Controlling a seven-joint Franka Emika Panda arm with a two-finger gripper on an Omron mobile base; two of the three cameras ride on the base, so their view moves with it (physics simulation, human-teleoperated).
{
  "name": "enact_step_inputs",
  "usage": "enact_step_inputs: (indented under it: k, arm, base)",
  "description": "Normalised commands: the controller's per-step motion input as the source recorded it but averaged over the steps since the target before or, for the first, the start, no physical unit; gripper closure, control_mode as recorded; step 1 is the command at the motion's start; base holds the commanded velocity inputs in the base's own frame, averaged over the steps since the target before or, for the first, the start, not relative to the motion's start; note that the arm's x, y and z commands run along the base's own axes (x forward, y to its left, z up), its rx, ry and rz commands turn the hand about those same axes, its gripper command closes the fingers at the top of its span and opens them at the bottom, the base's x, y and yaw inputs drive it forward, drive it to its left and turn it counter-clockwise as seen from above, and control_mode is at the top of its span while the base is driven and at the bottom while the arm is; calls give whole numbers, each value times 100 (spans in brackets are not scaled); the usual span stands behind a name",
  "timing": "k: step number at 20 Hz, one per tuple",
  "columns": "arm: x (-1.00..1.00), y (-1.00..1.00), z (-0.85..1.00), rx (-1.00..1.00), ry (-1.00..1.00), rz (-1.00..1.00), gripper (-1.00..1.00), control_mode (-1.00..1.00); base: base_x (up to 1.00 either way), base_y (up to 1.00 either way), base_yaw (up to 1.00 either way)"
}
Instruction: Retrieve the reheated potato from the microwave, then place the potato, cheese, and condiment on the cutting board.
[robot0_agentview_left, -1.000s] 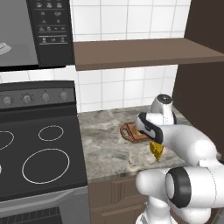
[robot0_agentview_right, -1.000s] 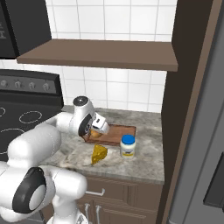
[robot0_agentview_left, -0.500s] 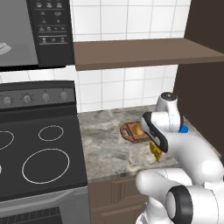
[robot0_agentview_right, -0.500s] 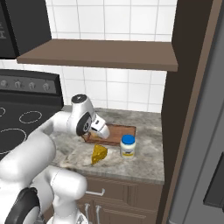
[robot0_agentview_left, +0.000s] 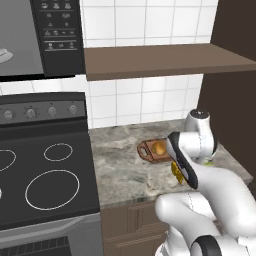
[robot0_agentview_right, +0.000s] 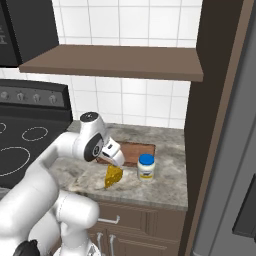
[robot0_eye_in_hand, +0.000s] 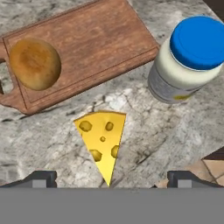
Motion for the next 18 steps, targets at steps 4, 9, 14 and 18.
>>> enact_step_inputs:
  k: [4,9,14,18]
  arm:
    - [-40,6,0,0,12,-2,-100,-100]
    - [-12,1,-5,3,13,0,-100,-100]
    - [2,0,-13,7,3,1,-100,-100]
    - [7,5,-12,7,5,2,-100,-100]
  base:
    - [0,0,0]
    - [0,0,0]
    - [0,0,0]
    - [0,0,0]
